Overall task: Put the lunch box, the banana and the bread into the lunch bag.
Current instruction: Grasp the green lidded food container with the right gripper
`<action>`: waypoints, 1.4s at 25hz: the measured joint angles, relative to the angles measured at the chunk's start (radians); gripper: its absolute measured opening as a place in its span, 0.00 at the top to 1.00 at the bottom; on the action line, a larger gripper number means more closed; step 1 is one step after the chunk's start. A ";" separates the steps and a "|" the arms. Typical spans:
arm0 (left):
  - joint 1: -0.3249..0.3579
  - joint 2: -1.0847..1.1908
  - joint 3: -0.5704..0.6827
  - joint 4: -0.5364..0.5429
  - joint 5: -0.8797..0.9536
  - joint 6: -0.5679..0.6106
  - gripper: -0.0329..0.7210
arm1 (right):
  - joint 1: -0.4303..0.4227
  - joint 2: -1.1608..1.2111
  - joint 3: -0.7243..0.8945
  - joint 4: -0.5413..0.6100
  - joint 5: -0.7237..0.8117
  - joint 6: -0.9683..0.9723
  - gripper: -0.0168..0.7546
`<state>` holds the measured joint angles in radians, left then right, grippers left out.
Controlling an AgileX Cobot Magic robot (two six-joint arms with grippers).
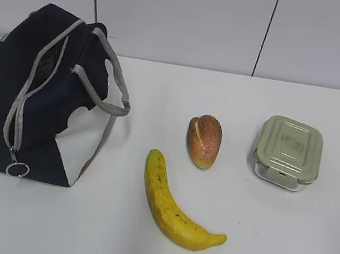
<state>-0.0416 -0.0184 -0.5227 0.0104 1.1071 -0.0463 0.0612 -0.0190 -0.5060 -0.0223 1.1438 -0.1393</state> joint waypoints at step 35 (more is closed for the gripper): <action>0.000 1.011 -0.620 -0.210 -0.052 0.084 0.23 | 0.000 0.000 0.000 0.000 0.000 0.000 0.39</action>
<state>-0.0416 0.9928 -1.1428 -0.1991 1.0550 0.0377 0.0612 -0.0190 -0.5060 -0.0223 1.1438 -0.1393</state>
